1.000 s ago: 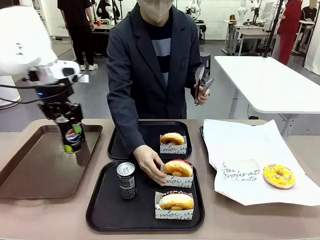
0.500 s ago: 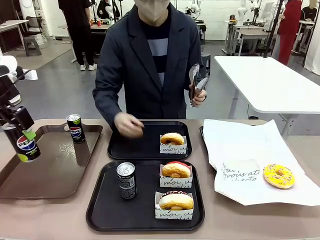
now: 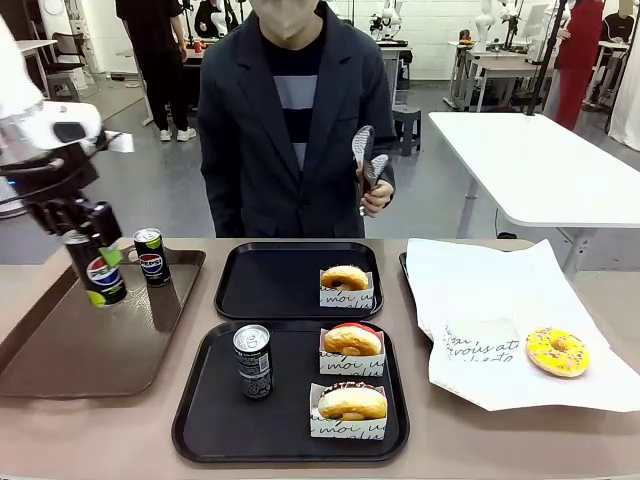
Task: Set up donuts and drinks on trays.
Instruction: Pick up one Pepsi coke from the Handle tray and place it on the Flat Tray without a Pepsi coke.
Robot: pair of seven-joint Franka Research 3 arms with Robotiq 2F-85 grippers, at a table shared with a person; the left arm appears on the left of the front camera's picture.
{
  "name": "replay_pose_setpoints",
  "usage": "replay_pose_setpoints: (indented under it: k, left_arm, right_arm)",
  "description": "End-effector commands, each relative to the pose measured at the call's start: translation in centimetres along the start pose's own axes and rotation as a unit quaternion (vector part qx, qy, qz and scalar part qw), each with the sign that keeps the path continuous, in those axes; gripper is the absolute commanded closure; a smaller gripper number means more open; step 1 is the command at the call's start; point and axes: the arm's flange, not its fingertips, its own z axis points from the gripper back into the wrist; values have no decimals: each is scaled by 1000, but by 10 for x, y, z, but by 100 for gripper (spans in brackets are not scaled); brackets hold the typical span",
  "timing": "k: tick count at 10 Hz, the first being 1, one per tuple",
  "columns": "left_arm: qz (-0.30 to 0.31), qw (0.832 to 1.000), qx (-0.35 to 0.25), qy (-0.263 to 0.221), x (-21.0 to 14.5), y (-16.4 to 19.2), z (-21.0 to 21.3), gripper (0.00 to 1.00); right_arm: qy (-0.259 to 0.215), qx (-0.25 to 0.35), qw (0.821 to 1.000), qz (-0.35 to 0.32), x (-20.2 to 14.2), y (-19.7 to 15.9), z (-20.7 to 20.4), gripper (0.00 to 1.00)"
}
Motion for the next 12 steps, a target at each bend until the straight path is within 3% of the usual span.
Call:
replay_pose_setpoints:
  k: [1,4,7,8,10,12]
  left_arm:
    - [0,1000,9,14,42,-10,-7,41]
    - [15,999,33,-1,76,-44,-28,41]
    - [3,998,54,19,124,-75,-72,41]
    - [4,998,61,4,134,-84,-89,41]
    - [16,998,59,-20,146,-90,-109,41]
    - [6,998,67,11,128,-76,-88,41]
  right_arm:
    - [-7,16,1000,9,1,1,-2,0]
    - [-7,16,1000,9,1,1,-2,0]
    - [-7,16,1000,9,1,1,-2,0]
    - [-7,16,1000,9,1,1,-2,0]
    - [-7,16,1000,9,1,1,-2,0]
    - [-7,16,1000,9,1,1,-2,0]
